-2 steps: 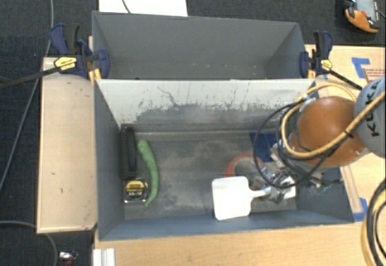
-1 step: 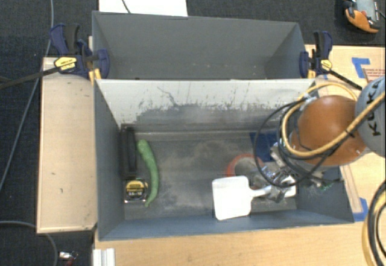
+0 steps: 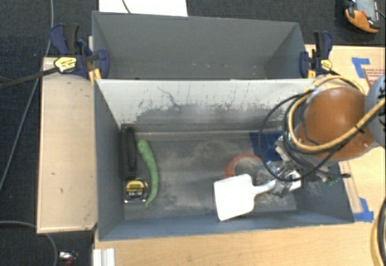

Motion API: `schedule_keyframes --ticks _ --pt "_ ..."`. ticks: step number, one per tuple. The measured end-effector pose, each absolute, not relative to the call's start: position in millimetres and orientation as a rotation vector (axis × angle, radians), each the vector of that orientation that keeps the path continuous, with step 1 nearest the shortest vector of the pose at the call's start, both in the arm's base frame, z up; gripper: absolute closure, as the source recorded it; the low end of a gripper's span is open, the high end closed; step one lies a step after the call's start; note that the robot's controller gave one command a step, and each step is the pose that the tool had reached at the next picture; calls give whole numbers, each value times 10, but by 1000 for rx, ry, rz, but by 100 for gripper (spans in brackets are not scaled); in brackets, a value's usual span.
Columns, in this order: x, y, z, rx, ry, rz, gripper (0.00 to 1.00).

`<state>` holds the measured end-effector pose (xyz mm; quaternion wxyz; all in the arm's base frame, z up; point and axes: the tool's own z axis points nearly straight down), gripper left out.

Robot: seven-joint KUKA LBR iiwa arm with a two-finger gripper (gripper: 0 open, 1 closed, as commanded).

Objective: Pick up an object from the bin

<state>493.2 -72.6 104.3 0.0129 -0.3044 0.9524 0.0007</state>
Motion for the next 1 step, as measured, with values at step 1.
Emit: schedule_keyframes --ticks 1 --pt "4923 -720 1469 -948 2971 7 100"
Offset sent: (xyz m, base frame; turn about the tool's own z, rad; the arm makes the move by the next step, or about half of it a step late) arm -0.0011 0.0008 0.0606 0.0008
